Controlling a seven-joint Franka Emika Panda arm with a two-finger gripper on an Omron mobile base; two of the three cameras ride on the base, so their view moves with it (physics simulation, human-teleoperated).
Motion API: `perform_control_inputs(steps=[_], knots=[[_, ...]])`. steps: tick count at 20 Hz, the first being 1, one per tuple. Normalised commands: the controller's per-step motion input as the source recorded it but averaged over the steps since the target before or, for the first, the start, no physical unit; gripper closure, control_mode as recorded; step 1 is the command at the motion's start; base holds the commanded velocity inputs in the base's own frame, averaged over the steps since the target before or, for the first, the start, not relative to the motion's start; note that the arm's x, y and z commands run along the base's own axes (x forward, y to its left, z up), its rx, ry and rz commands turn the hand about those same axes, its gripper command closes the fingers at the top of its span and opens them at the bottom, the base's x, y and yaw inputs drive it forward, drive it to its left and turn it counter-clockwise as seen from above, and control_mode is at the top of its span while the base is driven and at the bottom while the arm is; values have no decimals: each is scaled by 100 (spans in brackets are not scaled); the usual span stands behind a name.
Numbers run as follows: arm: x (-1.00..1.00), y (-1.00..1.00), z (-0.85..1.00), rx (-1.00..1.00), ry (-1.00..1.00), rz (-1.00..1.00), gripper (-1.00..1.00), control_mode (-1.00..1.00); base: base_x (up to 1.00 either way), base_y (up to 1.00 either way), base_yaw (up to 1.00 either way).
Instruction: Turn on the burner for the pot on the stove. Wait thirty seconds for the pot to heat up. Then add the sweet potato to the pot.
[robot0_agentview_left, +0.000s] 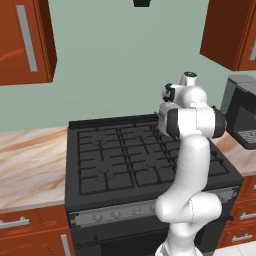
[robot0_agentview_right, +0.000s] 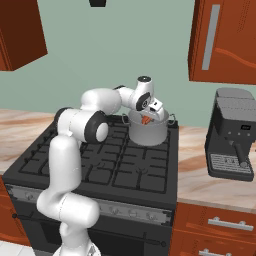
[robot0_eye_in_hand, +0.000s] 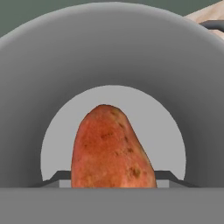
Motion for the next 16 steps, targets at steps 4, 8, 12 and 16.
perform_control_inputs(steps=[4,8,12,16], knots=[[0,0,0,0,0,0,100,-100,0,0,0],[0,0,0,0,0,0,100,-100,0,0,0],[0,0,0,0,0,0,100,-100,0,0,0],[0,0,0,0,0,0,100,-100,0,0,0]])
